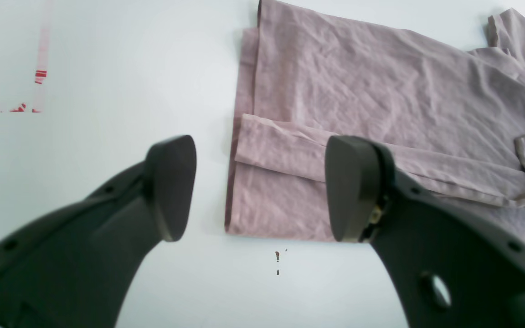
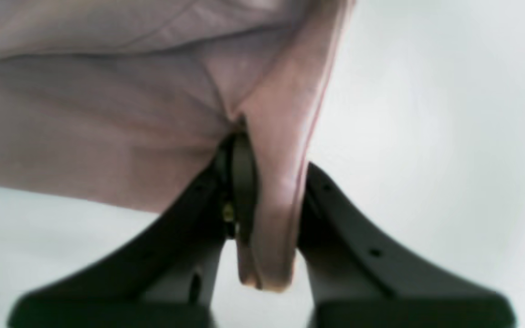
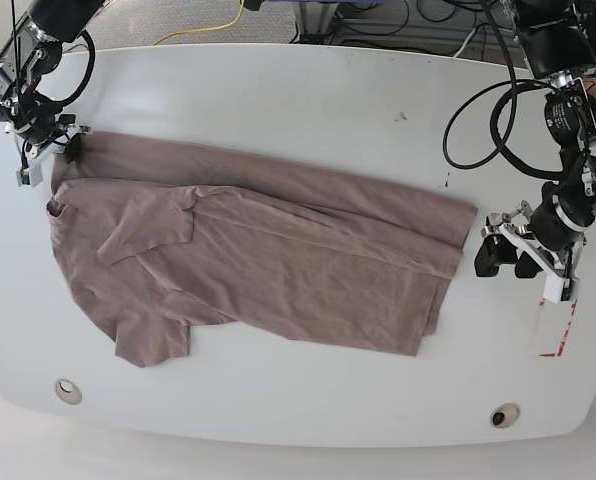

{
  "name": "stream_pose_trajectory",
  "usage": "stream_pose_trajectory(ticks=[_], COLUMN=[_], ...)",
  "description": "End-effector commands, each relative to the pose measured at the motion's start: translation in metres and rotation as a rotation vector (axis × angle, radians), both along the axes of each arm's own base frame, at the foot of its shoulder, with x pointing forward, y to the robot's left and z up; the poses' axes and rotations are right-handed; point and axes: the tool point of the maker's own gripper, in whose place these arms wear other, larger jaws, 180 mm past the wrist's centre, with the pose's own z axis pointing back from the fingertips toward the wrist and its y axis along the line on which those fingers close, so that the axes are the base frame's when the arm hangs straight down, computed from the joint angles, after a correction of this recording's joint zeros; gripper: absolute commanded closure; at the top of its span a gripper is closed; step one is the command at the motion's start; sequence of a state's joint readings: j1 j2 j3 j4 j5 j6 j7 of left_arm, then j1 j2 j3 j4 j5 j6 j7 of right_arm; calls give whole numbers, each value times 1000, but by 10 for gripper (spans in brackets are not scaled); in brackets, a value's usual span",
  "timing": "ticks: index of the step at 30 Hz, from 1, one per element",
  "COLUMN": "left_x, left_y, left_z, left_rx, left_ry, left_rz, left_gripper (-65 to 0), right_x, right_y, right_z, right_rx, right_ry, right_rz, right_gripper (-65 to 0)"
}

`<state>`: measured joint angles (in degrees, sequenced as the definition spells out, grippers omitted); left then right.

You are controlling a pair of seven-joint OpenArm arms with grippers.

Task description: Layout the t-shirt on the table in an organized manner, then fold the t-shirt properly

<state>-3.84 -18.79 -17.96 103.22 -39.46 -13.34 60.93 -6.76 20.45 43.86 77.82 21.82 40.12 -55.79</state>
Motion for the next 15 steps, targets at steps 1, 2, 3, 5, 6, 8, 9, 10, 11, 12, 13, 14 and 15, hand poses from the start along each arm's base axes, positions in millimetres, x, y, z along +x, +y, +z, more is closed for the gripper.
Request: stream_pose_trajectory(ticks=[1,2,3,5,6,8,9,10,11,12,13,14,15], left_x=[9,11,13,17,18,18,17,17,16,18,19,20,19], left_y=[6,7,9,13,16,21,24,25,27,28,29,27,25], left_z=[12,12,12,8,5,-8,-18,-24,-30,-34,-38,-44,-50], left_rx=[-6,-12,-18,-36,-45,-60,-70,-77,-83,-90,-96,-102,-106], left_ry=[-53,-62,-71,-87,-89,-58,-31,-14,2,13,26,43,60], left_rz=[13,20,30,50,62,80,89,95,102,108,111,109,104], left_gripper=[-415,-415,-415,-415,-415,-415,-415,-415,-415,-417,-417,-417,-417], right_x=[-2,-2,-2,-2,-2,-2,-2,-2,-2,-2,-2,-2,-2], right_y=[-8,-8,-7,-7,-7,-7,-7,-7,-7,-7,-7,-6,-6], right_z=[4,4,3,3,3,3,3,3,3,3,3,3,3], right_rx=[-28,-26,-25,-23,-23,-23,-23,-23,-23,-23,-23,-22,-22], right_ry=[18,18,18,18,18,18,18,18,18,18,18,18,18], right_rz=[3,2,2,2,2,2,2,2,2,2,2,2,2], right_gripper=[0,-5,-16,-24,-21,-21,-21,-22,-22,-22,-22,-22,-22])
